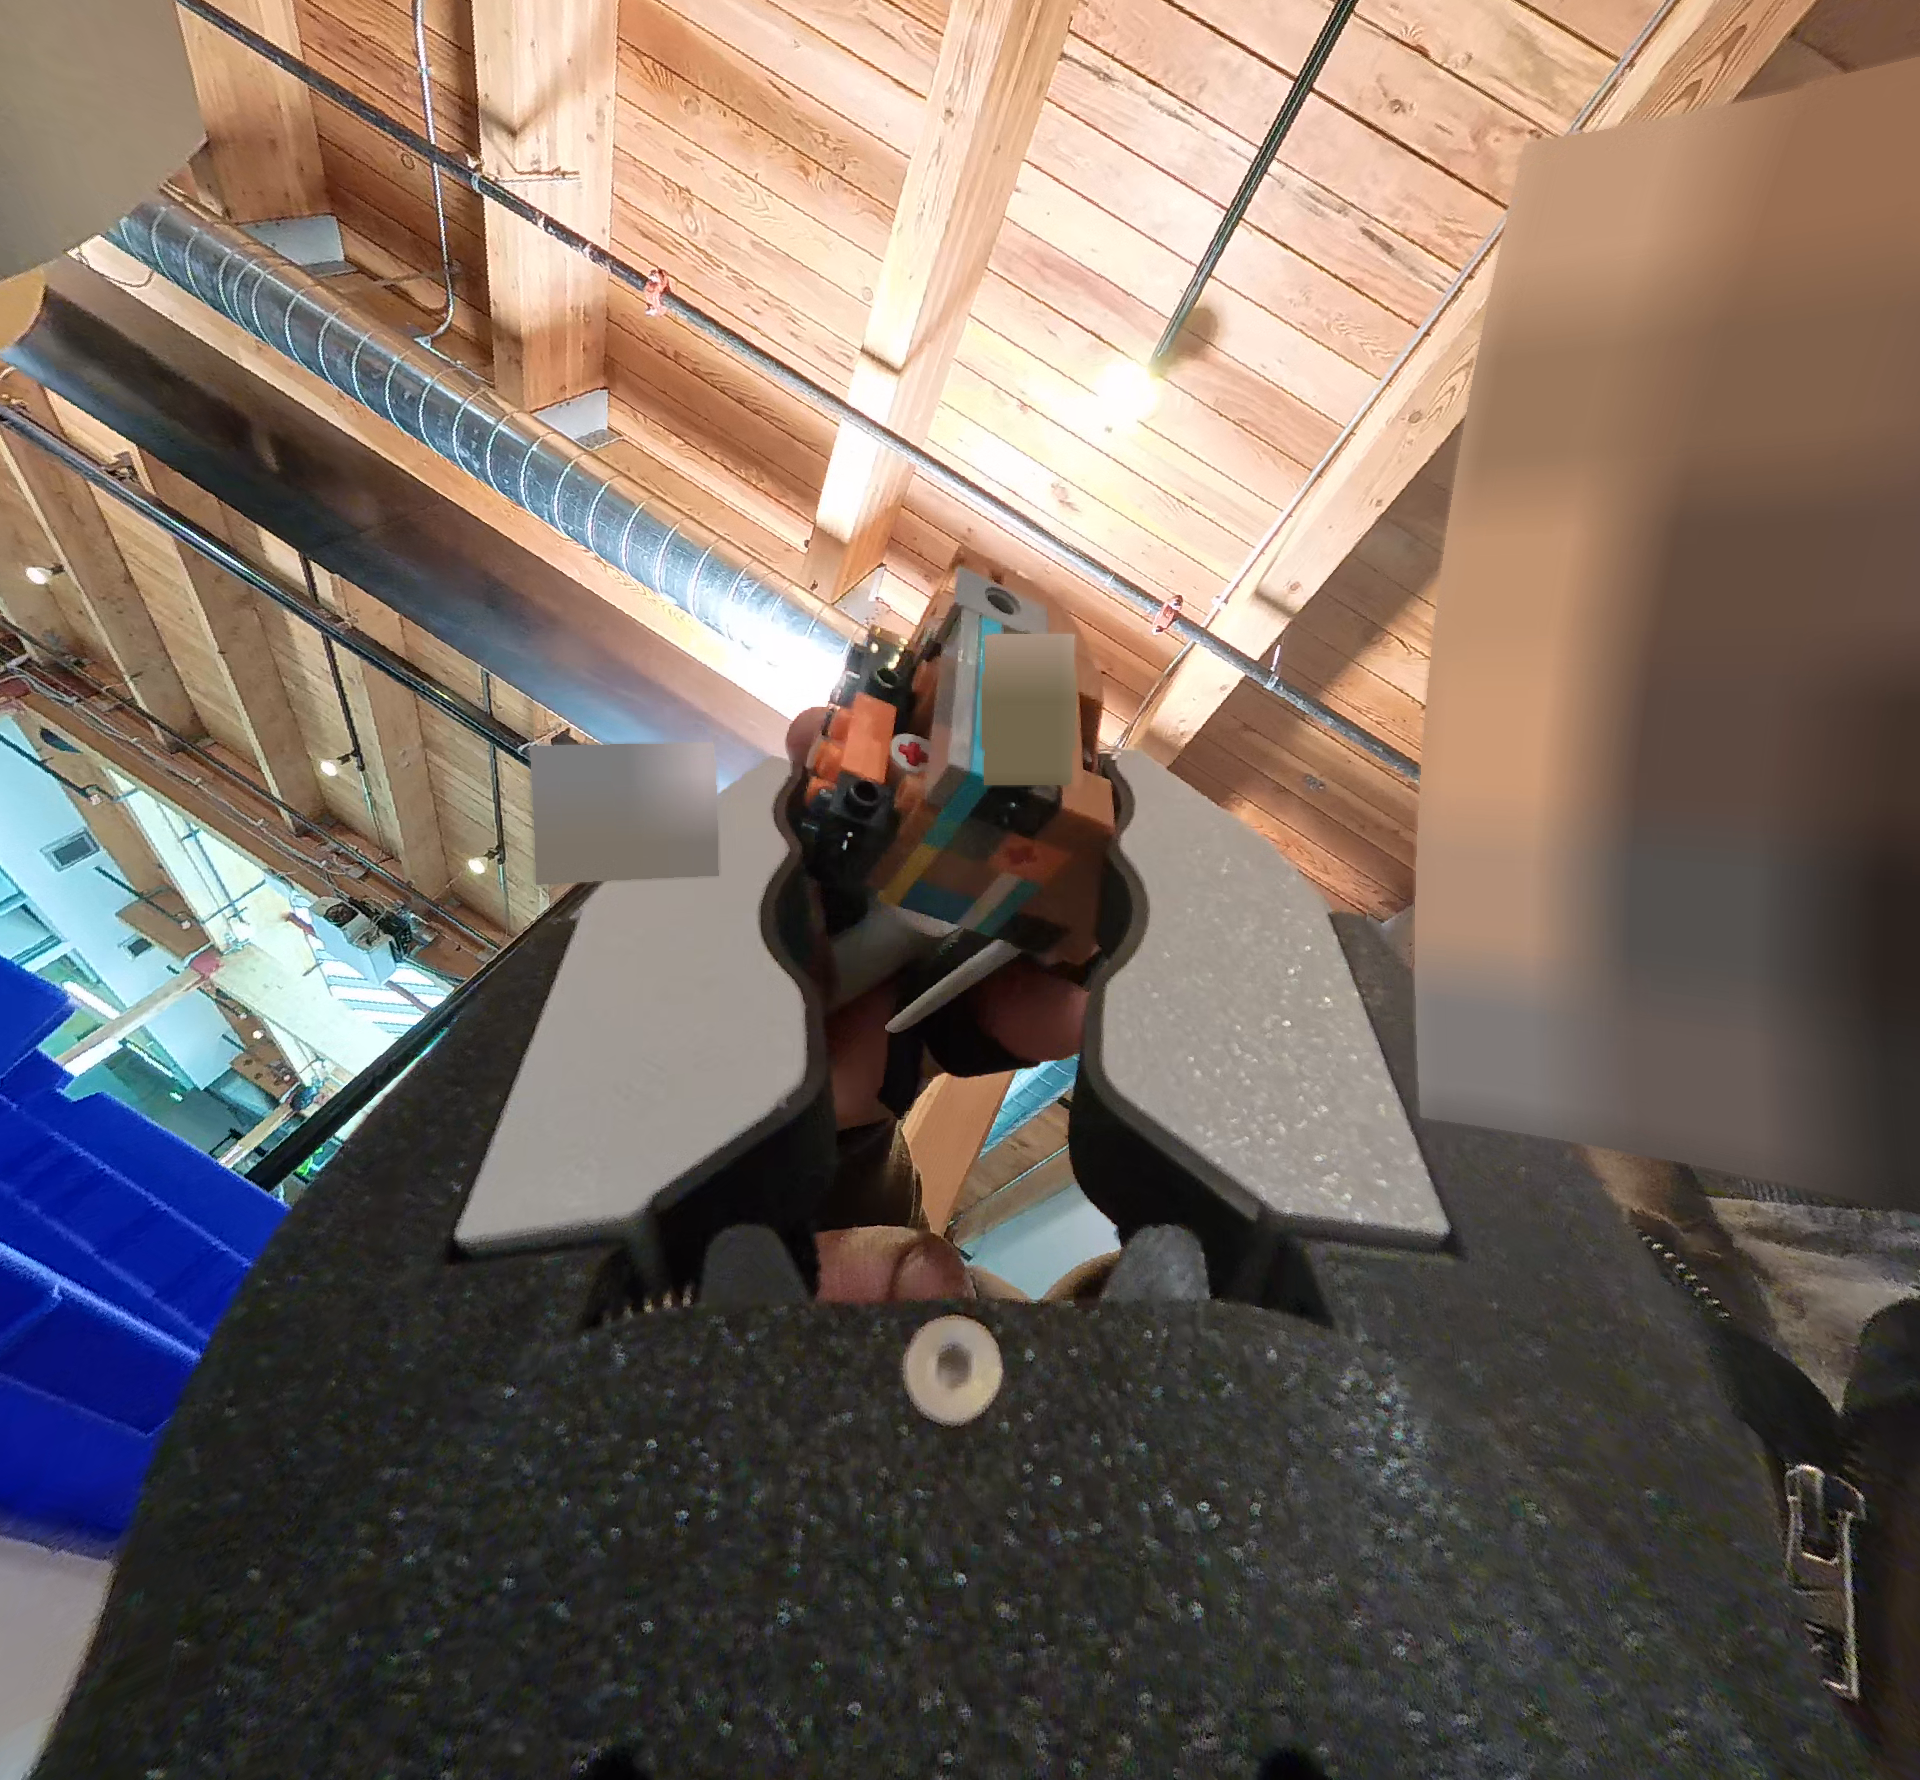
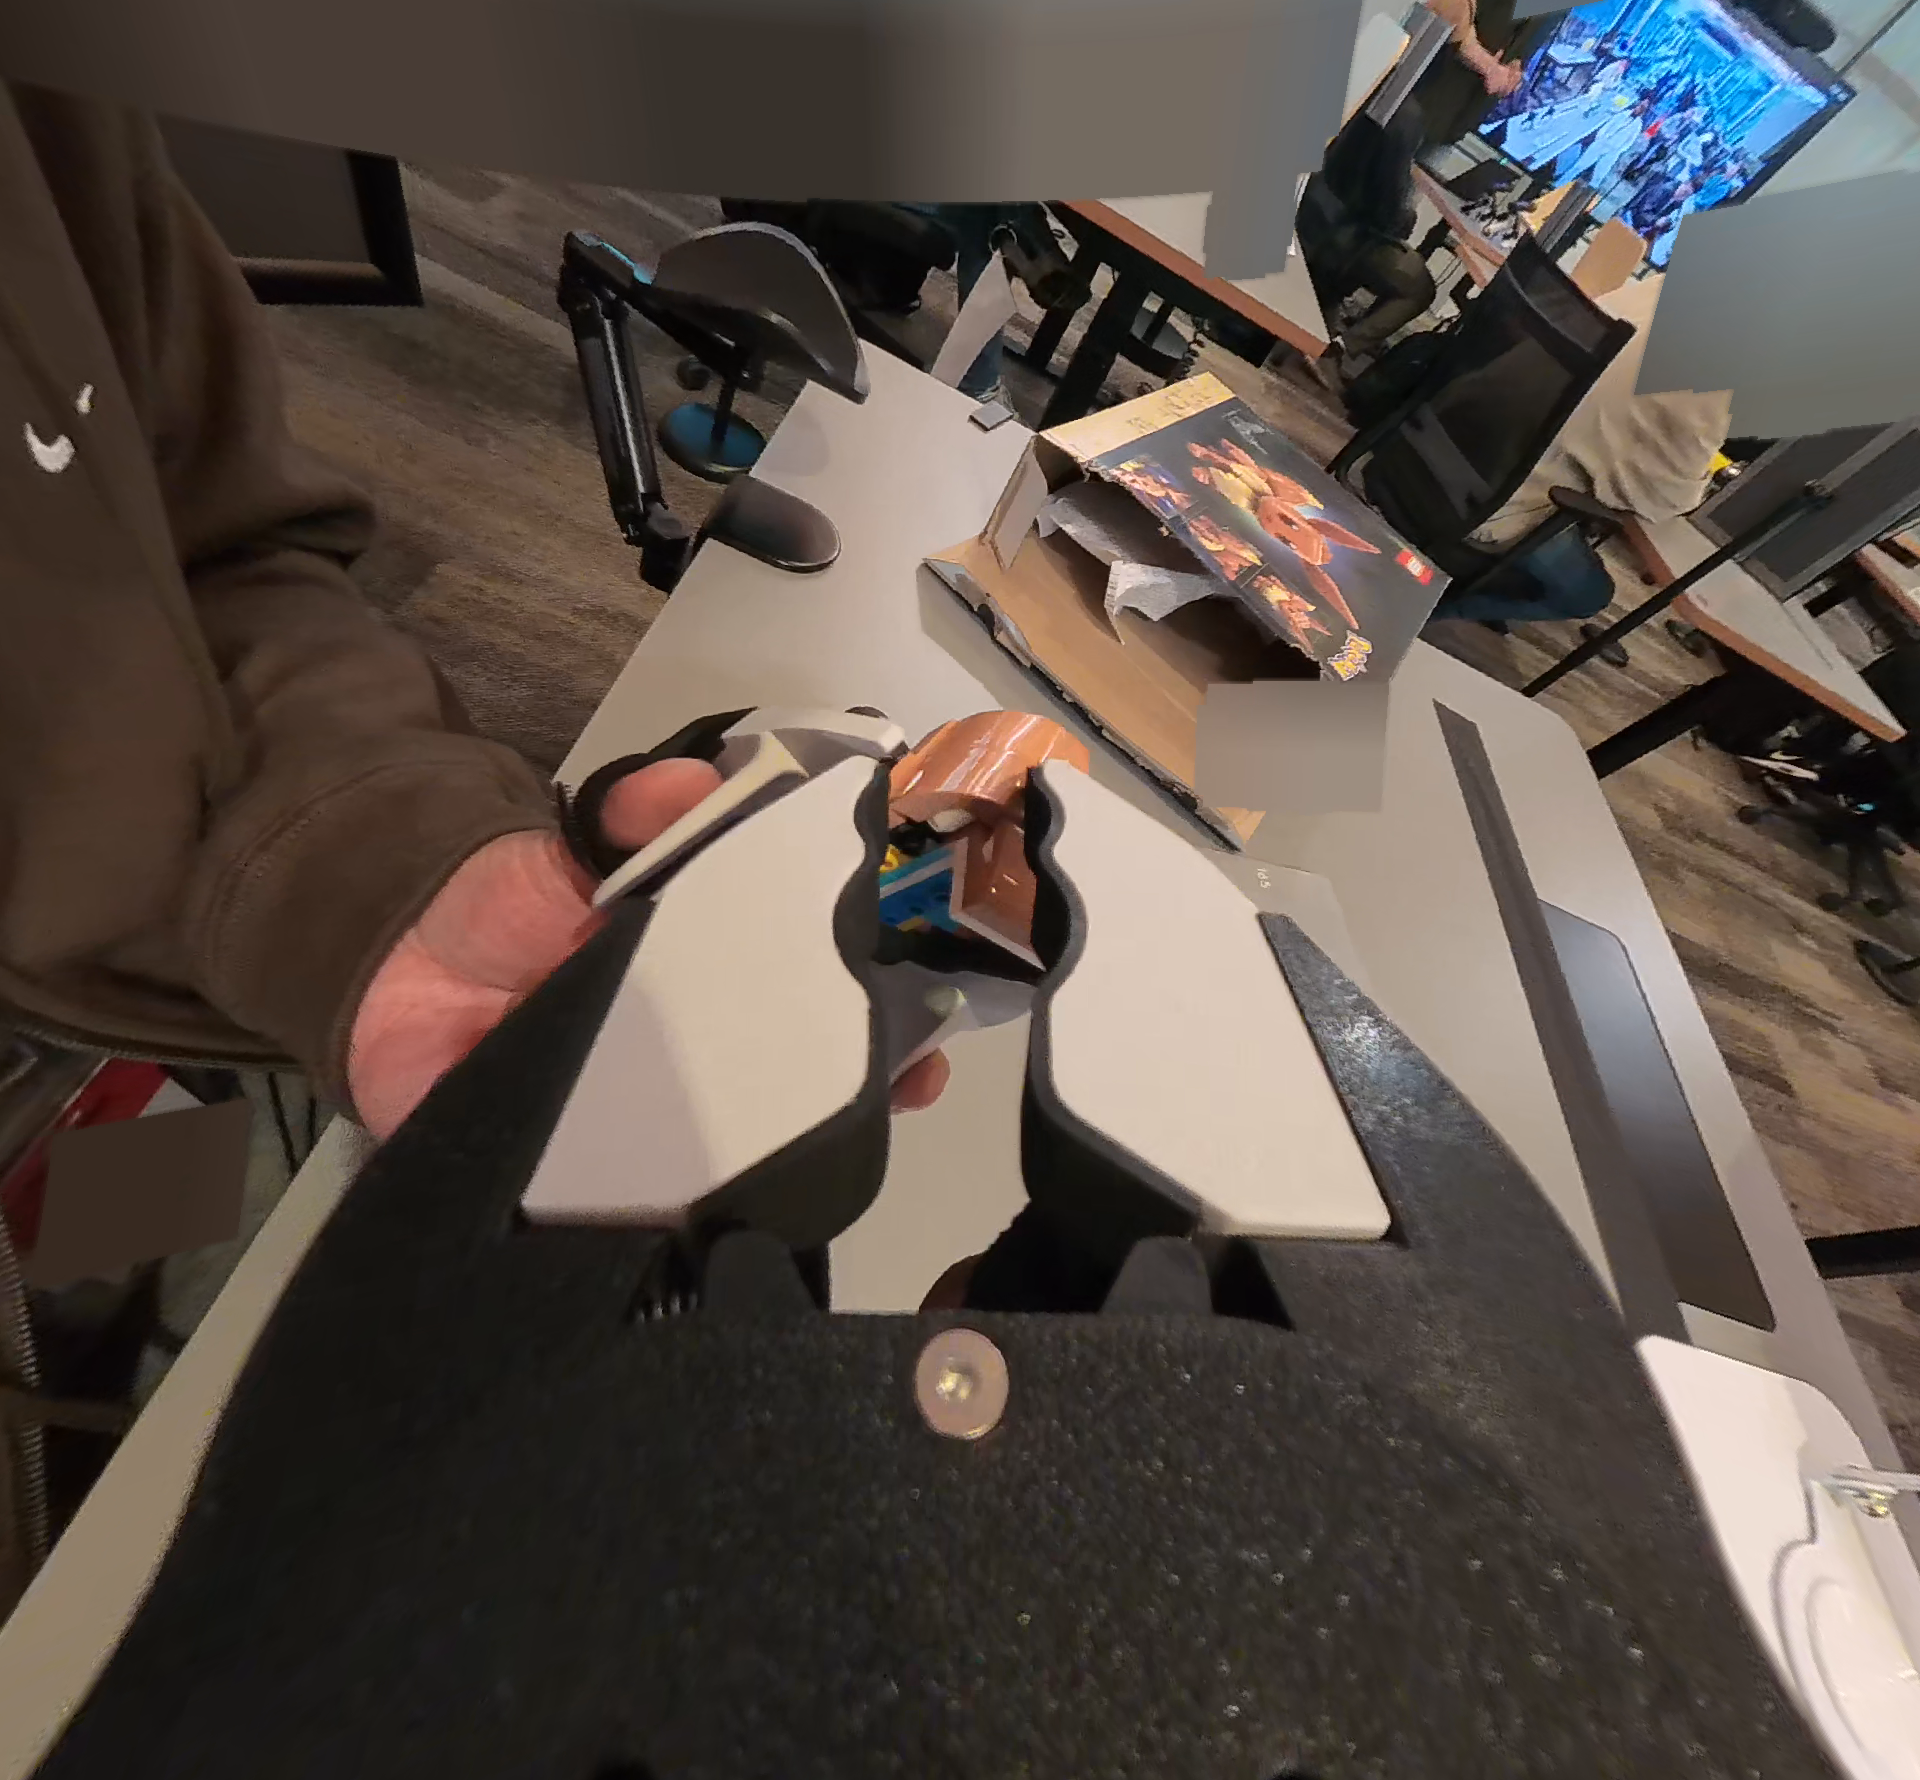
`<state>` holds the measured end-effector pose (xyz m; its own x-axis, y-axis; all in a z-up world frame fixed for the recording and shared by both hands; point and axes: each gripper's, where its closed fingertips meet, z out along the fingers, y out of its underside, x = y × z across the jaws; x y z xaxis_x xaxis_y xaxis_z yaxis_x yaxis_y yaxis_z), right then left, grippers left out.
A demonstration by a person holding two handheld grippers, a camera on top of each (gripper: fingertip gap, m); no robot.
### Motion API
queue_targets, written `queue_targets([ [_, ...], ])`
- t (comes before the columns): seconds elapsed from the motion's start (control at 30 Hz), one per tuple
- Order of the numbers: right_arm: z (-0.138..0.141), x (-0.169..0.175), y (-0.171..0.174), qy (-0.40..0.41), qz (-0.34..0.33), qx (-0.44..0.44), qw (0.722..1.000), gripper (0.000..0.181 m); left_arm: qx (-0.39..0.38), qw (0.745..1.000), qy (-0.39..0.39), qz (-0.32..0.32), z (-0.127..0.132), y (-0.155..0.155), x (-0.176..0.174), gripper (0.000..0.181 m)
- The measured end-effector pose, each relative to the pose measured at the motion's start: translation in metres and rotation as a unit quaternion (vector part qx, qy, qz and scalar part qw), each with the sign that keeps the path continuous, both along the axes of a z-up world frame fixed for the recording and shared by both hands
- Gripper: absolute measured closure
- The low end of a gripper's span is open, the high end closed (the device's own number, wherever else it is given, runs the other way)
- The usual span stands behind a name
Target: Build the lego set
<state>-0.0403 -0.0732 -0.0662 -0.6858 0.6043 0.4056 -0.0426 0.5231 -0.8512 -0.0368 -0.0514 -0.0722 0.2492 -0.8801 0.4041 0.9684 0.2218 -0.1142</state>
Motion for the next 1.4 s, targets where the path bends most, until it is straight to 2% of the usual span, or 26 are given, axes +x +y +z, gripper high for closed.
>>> queue_targets([
  [0.23,-0.002,0.002,-0.004,0.026,0.013,0.029,0.999,0.145,0.003,1.000,-0.010,-0.004,0.000,-0.001,-0.003,0.128],
  [0.43,0.002,0.000,0.002,0.109,0.005,0.099,0.989,0.142,0.004,1.000,-0.015,-0.012,0.003,-0.002,-0.005,0.128],
  [0.73,-0.004,-0.002,-0.003,0.082,0.036,0.106,0.990,0.136,0.007,1.000,-0.017,-0.025,0.005,-0.002,-0.003,0.128],
  [0.87,-0.005,-0.003,-0.004,0.101,0.033,0.124,0.987,0.130,0.011,0.999,-0.030,-0.036,0.006,-0.004,-0.006,0.128],
  [1.17,-0.009,-0.008,-0.001,0.202,-0.030,0.216,0.955,0.115,0.013,0.999,-0.034,-0.032,0.010,-0.006,-0.008,0.128],
  [1.4,-0.017,-0.011,-0.004,0.218,-0.056,0.236,0.945,0.108,0.010,0.999,-0.021,-0.028,0.010,-0.005,-0.003,0.128],
])
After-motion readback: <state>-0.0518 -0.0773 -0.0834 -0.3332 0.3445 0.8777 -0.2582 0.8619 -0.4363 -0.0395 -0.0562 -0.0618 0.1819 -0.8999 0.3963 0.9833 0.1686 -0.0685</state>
